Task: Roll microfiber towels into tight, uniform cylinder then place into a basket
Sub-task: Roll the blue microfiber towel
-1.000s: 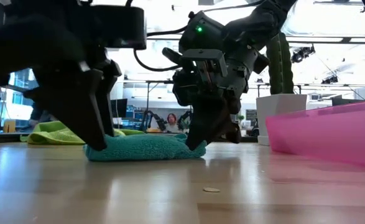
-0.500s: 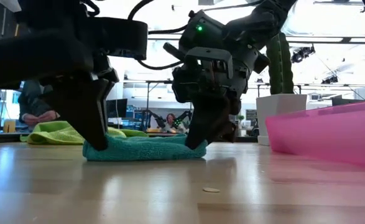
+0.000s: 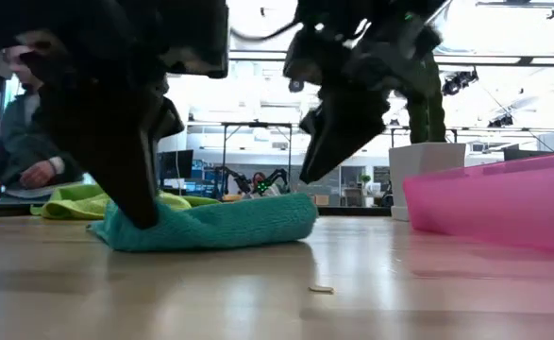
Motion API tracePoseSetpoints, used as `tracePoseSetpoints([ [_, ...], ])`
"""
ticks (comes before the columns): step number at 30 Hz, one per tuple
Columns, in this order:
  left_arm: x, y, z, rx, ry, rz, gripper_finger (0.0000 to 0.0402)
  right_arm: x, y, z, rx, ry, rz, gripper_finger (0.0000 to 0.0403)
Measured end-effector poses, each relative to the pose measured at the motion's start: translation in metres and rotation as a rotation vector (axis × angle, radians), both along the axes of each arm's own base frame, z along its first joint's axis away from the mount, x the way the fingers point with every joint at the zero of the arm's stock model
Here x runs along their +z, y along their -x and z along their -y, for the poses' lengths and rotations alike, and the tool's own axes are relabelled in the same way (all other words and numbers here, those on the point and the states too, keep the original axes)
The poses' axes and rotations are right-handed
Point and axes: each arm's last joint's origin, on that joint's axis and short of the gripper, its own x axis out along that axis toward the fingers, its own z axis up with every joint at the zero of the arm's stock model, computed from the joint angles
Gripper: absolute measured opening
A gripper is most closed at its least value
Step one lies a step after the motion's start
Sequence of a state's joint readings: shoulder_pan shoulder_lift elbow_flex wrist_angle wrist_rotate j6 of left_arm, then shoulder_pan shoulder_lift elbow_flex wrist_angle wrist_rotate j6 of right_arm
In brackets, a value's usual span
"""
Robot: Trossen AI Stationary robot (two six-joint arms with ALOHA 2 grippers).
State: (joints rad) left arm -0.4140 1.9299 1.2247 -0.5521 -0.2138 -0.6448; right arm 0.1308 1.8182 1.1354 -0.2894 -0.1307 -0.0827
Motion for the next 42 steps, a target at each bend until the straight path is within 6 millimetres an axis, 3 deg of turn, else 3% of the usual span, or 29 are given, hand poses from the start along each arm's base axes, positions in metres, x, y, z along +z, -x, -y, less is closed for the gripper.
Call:
tracePoseSetpoints([
  [5,0.008,0.005,0.004,0.069,0.017,0.047,0.0001,-0.006,0.008,-0.017,0.156,0.1,0.071,0.0083],
  [9,0.004,0.022,0.004,0.204,0.066,0.086,0.0,-0.009,0.009,-0.026,0.229,0.133,0.129,0.0083],
  [18,-0.026,0.044,-0.007,0.517,0.252,0.224,0.0,-0.004,0.005,-0.034,0.395,0.243,0.255,0.0083],
  [23,-0.033,0.043,-0.006,0.506,0.383,0.365,0.0,-0.004,0.005,-0.033,0.45,0.281,0.268,0.0083],
  [27,-0.036,0.045,-0.006,0.504,0.42,0.36,0.0,-0.002,0.004,-0.033,0.461,0.254,0.289,0.0086],
  [37,-0.037,0.046,-0.004,0.51,0.518,0.345,0.0,-0.019,-0.003,-0.036,0.48,0.221,0.295,0.0177],
  [42,-0.037,0.046,-0.004,0.497,0.515,0.349,0.0,-0.028,-0.011,-0.033,0.464,0.221,0.326,0.019],
])
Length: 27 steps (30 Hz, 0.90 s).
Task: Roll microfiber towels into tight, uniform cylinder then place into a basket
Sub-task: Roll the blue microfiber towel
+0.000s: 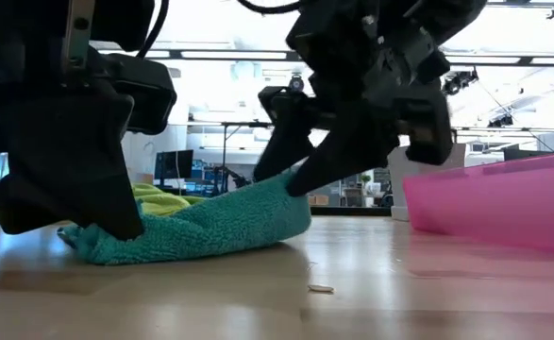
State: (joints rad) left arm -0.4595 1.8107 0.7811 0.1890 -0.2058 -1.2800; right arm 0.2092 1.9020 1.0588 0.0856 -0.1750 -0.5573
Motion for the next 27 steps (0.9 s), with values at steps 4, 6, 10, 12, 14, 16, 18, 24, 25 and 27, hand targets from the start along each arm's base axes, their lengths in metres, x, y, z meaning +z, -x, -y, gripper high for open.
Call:
tracePoseSetpoints([
  [4,0.0,0.0,0.0,0.0,-0.003,-0.005,0.0,-0.003,0.002,0.0,0.012,-0.008,-0.036,0.0184],
  [6,0.0,0.0,0.0,0.002,-0.004,-0.004,0.0,-0.005,0.004,-0.001,0.027,-0.029,-0.063,0.0174],
  [10,0.0,0.0,-0.001,0.007,-0.004,0.002,0.0,-0.009,0.004,-0.002,-0.001,-0.077,-0.1,0.0143],
  [12,0.0,-0.001,-0.001,0.009,-0.003,0.004,0.0,-0.012,0.003,-0.002,-0.013,-0.086,-0.102,0.0125],
  [14,0.001,-0.001,-0.001,0.018,0.008,0.008,0.0,-0.011,0.002,-0.002,-0.03,-0.101,-0.097,0.0104],
  [16,0.002,-0.002,0.0,0.022,0.02,0.022,0.0,-0.011,0.001,-0.002,-0.044,-0.118,-0.095,0.0077],
  [18,0.003,-0.003,0.001,0.026,0.034,0.04,0.0,-0.012,0.001,-0.002,-0.069,-0.14,-0.115,0.0044],
  [24,0.009,-0.008,0.005,0.0,0.133,0.099,0.0,-0.014,0.004,0.006,-0.231,-0.377,-0.301,0.0013],
  [25,0.011,-0.009,0.006,-0.014,0.153,0.11,0.0,-0.014,0.004,0.007,-0.255,-0.434,-0.334,0.0011],
  [27,0.013,-0.011,0.007,-0.052,0.175,0.128,0.0001,-0.013,0.003,0.011,-0.274,-0.518,-0.383,0.0004],
])
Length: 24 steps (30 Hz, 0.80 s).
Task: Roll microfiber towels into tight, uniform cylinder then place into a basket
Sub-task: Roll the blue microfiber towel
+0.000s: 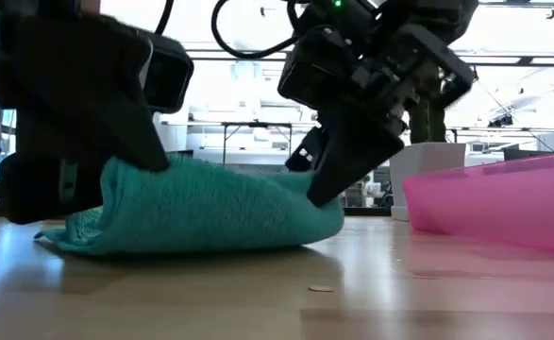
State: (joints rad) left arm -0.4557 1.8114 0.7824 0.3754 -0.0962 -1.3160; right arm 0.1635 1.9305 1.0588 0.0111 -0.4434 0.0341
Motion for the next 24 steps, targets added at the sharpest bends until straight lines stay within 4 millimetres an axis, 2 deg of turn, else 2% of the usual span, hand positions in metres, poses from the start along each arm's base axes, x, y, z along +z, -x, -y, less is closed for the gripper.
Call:
tracePoseSetpoints([
  [8,-0.003,0.002,0.0,-0.028,0.02,-0.052,0.0011,0.002,-0.007,0.009,-0.167,-0.173,-0.072,0.0002],
  [14,-0.01,0.009,-0.003,0.034,0.043,-0.172,0.0008,-0.021,-0.013,0.009,-0.224,-0.202,-0.114,0.0003],
  [21,-0.014,0.013,-0.004,0.088,0.062,-0.254,0.0007,-0.028,-0.016,0.01,-0.191,-0.176,-0.073,0.0006],
  [24,-0.015,0.015,-0.005,0.098,0.066,-0.278,0.0007,-0.027,-0.016,0.01,-0.097,-0.092,0.007,0.0035],
])
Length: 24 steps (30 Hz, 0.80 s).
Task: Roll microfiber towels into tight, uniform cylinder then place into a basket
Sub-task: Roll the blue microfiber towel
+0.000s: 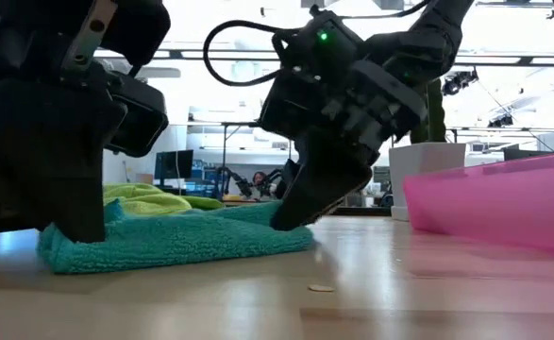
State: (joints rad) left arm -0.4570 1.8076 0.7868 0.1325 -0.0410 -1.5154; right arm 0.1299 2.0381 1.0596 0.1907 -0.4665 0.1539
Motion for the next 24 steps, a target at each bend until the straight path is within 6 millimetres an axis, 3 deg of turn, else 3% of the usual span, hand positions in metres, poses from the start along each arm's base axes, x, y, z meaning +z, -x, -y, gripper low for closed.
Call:
tracePoseSetpoints([
  [3,0.0,0.001,0.0,-0.004,0.001,-0.007,0.0007,0.006,0.002,0.0,0.067,0.062,0.058,0.0084],
  [7,-0.001,0.002,0.0,-0.01,-0.004,-0.015,0.0007,0.03,0.007,0.002,0.16,0.149,0.146,0.0138],
  [12,-0.002,0.002,0.0,-0.014,-0.01,-0.019,0.0007,0.057,0.016,-0.009,0.324,0.274,0.303,0.0155],
  [15,-0.002,0.002,0.0,-0.021,-0.016,-0.017,0.0007,0.056,0.017,-0.024,0.416,0.331,0.386,0.0155],
  [19,-0.002,0.002,0.0,-0.027,-0.02,-0.014,0.0007,0.041,0.013,-0.041,0.442,0.451,0.436,0.0155],
  [24,-0.002,0.002,0.0,-0.025,-0.021,-0.012,0.0007,0.032,0.007,-0.048,0.419,0.485,0.487,0.0155],
])
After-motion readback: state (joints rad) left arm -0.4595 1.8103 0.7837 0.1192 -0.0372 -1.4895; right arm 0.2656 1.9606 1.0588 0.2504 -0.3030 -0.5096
